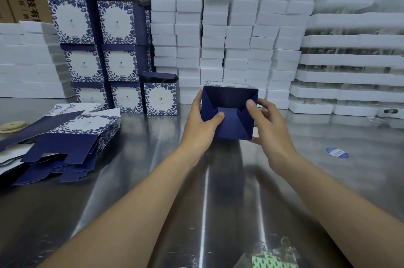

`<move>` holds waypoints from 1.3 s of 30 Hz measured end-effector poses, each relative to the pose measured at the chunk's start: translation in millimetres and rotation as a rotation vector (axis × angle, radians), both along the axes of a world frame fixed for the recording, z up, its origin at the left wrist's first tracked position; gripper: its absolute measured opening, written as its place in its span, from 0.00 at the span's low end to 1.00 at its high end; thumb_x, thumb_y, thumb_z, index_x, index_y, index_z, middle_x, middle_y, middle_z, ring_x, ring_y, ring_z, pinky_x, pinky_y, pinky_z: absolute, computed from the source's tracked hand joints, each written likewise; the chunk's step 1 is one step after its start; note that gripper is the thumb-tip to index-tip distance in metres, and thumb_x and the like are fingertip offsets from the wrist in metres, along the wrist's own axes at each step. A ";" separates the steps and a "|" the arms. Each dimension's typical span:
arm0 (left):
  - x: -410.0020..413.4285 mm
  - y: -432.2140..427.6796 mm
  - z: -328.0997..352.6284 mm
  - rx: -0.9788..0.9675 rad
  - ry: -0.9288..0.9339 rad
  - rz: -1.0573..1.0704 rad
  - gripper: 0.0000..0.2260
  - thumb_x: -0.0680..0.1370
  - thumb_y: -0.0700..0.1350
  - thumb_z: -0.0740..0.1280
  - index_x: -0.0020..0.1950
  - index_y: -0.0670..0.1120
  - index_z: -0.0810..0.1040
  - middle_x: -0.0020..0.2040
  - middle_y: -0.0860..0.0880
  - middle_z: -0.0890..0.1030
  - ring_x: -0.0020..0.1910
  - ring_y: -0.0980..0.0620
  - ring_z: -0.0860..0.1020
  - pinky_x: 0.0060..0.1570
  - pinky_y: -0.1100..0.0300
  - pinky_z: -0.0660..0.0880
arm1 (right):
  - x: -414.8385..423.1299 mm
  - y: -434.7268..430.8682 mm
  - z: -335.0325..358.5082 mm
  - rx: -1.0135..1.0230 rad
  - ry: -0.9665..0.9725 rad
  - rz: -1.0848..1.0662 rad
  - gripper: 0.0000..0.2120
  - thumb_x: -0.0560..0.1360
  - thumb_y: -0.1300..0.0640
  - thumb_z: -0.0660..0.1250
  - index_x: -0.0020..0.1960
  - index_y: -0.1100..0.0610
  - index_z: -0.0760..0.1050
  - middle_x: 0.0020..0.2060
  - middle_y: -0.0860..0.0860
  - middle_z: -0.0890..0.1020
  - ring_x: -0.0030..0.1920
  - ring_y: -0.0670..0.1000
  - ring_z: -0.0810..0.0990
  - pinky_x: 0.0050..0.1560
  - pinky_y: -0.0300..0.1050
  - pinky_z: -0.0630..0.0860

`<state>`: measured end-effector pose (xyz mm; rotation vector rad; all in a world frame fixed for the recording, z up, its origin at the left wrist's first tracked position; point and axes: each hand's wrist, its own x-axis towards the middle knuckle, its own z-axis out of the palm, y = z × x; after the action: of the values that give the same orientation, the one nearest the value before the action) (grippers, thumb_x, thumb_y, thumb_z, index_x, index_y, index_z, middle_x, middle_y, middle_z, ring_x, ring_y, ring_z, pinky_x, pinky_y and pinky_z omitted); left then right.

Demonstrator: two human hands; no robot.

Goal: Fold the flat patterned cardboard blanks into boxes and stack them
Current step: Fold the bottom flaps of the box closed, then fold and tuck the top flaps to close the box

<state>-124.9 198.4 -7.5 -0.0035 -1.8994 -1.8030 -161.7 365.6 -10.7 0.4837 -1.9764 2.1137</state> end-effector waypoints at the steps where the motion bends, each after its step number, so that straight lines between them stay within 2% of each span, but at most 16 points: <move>1: 0.1 -0.1 -0.5 -0.013 0.001 0.003 0.32 0.82 0.41 0.72 0.81 0.61 0.65 0.69 0.59 0.80 0.64 0.59 0.81 0.65 0.53 0.79 | 1.9 -0.1 3.4 -0.039 -0.051 0.025 0.23 0.79 0.33 0.68 0.69 0.43 0.75 0.59 0.42 0.84 0.52 0.42 0.86 0.42 0.42 0.84; 4: 2.3 2.0 0.5 -0.052 -0.004 -0.001 0.32 0.81 0.43 0.72 0.81 0.60 0.65 0.68 0.58 0.80 0.62 0.61 0.81 0.61 0.60 0.80 | 4.9 0.9 11.4 -0.084 -0.154 0.057 0.24 0.79 0.26 0.61 0.63 0.40 0.79 0.49 0.37 0.87 0.47 0.41 0.87 0.35 0.41 0.83; 8: 12.6 8.8 11.8 0.088 -0.011 -0.085 0.33 0.71 0.47 0.67 0.77 0.58 0.70 0.68 0.49 0.79 0.63 0.52 0.80 0.67 0.49 0.76 | 4.0 4.5 13.1 -0.116 -0.305 0.074 0.26 0.76 0.22 0.59 0.58 0.38 0.81 0.42 0.39 0.88 0.44 0.44 0.89 0.44 0.51 0.84; 10: 16.3 8.9 17.1 0.154 0.003 -0.105 0.31 0.69 0.49 0.62 0.73 0.59 0.72 0.64 0.47 0.81 0.55 0.58 0.80 0.61 0.54 0.74 | 4.3 7.0 13.7 -0.111 -0.331 0.076 0.21 0.77 0.25 0.61 0.57 0.37 0.81 0.41 0.39 0.88 0.47 0.46 0.88 0.44 0.51 0.83; 12: 16.0 5.8 19.4 0.195 0.035 -0.084 0.26 0.73 0.53 0.62 0.73 0.59 0.72 0.57 0.52 0.82 0.49 0.67 0.80 0.58 0.58 0.73 | 6.1 7.7 16.1 -0.122 -0.296 0.079 0.14 0.79 0.32 0.64 0.54 0.37 0.81 0.43 0.40 0.88 0.48 0.46 0.86 0.43 0.49 0.82; 14: 13.1 2.1 20.4 0.226 0.045 -0.037 0.22 0.82 0.59 0.62 0.76 0.57 0.71 0.61 0.57 0.82 0.59 0.68 0.79 0.73 0.51 0.69 | 7.6 8.1 19.2 -0.133 -0.195 0.057 0.08 0.76 0.45 0.66 0.54 0.37 0.80 0.49 0.41 0.87 0.50 0.47 0.84 0.45 0.46 0.80; 17: 10.4 -2.6 23.1 0.250 0.069 0.006 0.25 0.86 0.64 0.52 0.80 0.57 0.68 0.71 0.55 0.79 0.74 0.55 0.74 0.80 0.42 0.60 | 9.7 7.9 21.4 -0.099 -0.037 0.011 0.27 0.70 0.66 0.60 0.61 0.41 0.77 0.57 0.45 0.86 0.58 0.45 0.83 0.57 0.44 0.78; 19: 11.3 -5.0 23.9 0.283 0.103 -0.002 0.26 0.85 0.67 0.52 0.80 0.58 0.68 0.75 0.49 0.77 0.74 0.47 0.75 0.78 0.42 0.66 | 9.3 7.7 21.9 -0.110 0.002 -0.034 0.26 0.73 0.71 0.56 0.61 0.47 0.76 0.56 0.49 0.86 0.62 0.48 0.82 0.65 0.47 0.76; 22: 15.2 -5.4 25.6 0.256 0.094 0.008 0.26 0.79 0.73 0.56 0.72 0.63 0.75 0.66 0.51 0.83 0.65 0.53 0.80 0.63 0.49 0.77 | 9.5 7.0 22.9 -0.145 -0.039 -0.029 0.12 0.82 0.59 0.57 0.59 0.50 0.77 0.52 0.50 0.85 0.58 0.50 0.83 0.65 0.48 0.76; 25: 16.8 -2.5 25.5 0.208 0.080 0.006 0.27 0.73 0.72 0.63 0.67 0.61 0.79 0.55 0.57 0.83 0.53 0.62 0.82 0.49 0.56 0.75 | 12.1 5.3 23.6 -0.149 -0.072 0.029 0.15 0.83 0.45 0.61 0.61 0.51 0.80 0.48 0.48 0.86 0.49 0.44 0.85 0.53 0.43 0.77; 29: 14.0 -2.7 20.0 0.125 0.092 0.007 0.23 0.76 0.64 0.72 0.69 0.60 0.78 0.61 0.54 0.81 0.57 0.61 0.81 0.57 0.53 0.77 | 16.8 4.4 25.5 -0.063 -0.046 0.061 0.19 0.77 0.34 0.63 0.57 0.43 0.83 0.56 0.44 0.88 0.56 0.45 0.86 0.59 0.44 0.78; 32: 10.4 -3.4 18.3 0.108 0.100 0.017 0.18 0.79 0.57 0.73 0.67 0.57 0.78 0.59 0.56 0.82 0.47 0.72 0.80 0.50 0.62 0.74 | 18.7 2.5 24.2 -0.016 -0.032 0.041 0.23 0.75 0.33 0.67 0.66 0.42 0.79 0.61 0.42 0.85 0.64 0.48 0.83 0.72 0.52 0.74; 36: 6.6 -5.0 18.5 0.146 0.100 0.121 0.09 0.83 0.57 0.68 0.52 0.53 0.83 0.44 0.68 0.82 0.41 0.73 0.76 0.47 0.62 0.72 | 17.2 2.6 22.1 0.029 -0.041 -0.051 0.21 0.76 0.33 0.68 0.61 0.45 0.79 0.57 0.46 0.85 0.61 0.50 0.83 0.72 0.56 0.74; 37: 6.3 -7.6 18.9 0.213 0.068 0.138 0.12 0.84 0.58 0.66 0.52 0.51 0.83 0.47 0.67 0.83 0.45 0.70 0.77 0.52 0.57 0.73 | 16.0 4.0 23.2 0.007 -0.074 -0.066 0.22 0.78 0.34 0.65 0.61 0.49 0.79 0.60 0.51 0.85 0.60 0.52 0.83 0.72 0.58 0.74; 38: 6.1 -11.3 20.1 0.304 0.035 0.158 0.14 0.85 0.58 0.65 0.56 0.49 0.83 0.52 0.61 0.83 0.65 0.65 0.68 0.53 0.53 0.74 | 14.2 6.4 25.1 -0.043 -0.133 -0.085 0.23 0.81 0.37 0.63 0.62 0.54 0.80 0.62 0.57 0.84 0.56 0.53 0.83 0.72 0.61 0.74; 39: 4.9 -15.6 21.0 0.392 0.005 0.175 0.13 0.85 0.57 0.65 0.56 0.49 0.80 0.50 0.52 0.80 0.48 0.54 0.65 0.48 0.52 0.72 | 12.0 9.6 27.1 -0.101 -0.193 -0.102 0.22 0.83 0.40 0.62 0.61 0.58 0.80 0.61 0.60 0.84 0.52 0.53 0.81 0.72 0.61 0.74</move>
<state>-120.0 182.8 13.5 0.2853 -1.4628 -2.0149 -149.6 375.2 16.4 0.1632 -1.9332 2.2555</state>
